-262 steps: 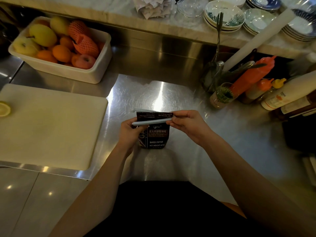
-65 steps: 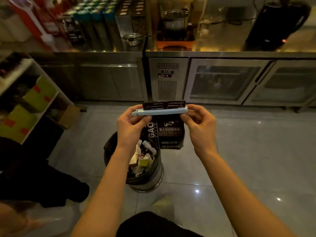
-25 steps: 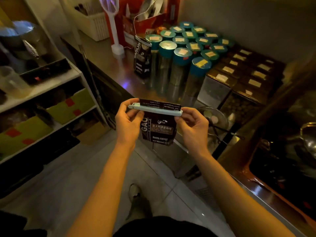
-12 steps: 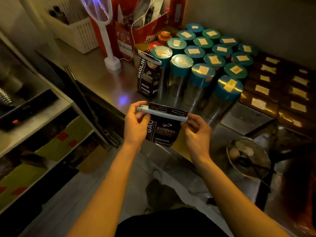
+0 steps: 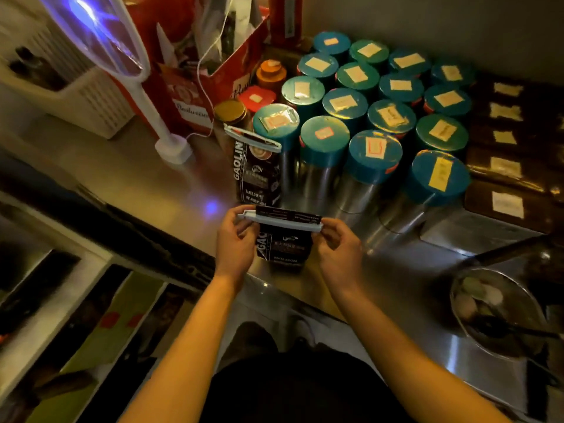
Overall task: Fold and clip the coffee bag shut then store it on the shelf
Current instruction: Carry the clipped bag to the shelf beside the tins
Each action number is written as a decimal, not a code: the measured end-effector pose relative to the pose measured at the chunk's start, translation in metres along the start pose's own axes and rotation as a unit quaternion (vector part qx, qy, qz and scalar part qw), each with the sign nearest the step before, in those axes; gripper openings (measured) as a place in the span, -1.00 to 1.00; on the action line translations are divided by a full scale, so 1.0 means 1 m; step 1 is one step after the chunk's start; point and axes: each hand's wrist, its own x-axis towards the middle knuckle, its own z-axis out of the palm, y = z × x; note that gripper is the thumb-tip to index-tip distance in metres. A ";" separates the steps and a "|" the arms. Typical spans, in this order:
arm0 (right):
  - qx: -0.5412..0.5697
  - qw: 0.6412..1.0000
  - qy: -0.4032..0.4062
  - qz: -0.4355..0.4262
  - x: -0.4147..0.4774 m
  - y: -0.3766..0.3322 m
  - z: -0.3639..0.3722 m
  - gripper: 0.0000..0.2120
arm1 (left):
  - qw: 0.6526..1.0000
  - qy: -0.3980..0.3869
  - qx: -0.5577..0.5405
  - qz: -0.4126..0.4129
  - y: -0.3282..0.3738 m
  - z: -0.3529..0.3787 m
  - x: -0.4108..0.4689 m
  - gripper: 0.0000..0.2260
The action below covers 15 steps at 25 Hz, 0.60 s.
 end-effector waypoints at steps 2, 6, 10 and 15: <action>-0.008 1.000 0.010 0.002 0.015 -0.004 0.021 -0.77 | 1.000 -0.019 -0.001 -0.001 -0.003 -0.011 0.029 -0.77; -0.032 0.999 0.024 0.009 0.047 -0.011 0.064 -0.78 | 0.999 -0.045 0.006 -0.004 -0.005 -0.032 0.091 -0.74; -0.040 0.995 0.074 0.051 0.062 -0.013 0.096 -0.80 | 0.992 -0.124 0.027 -0.015 -0.005 -0.048 0.140 -0.75; -0.061 0.987 0.119 0.088 0.092 -0.020 0.141 -0.77 | 0.990 -0.133 0.045 -0.010 -0.007 -0.062 0.198 -0.77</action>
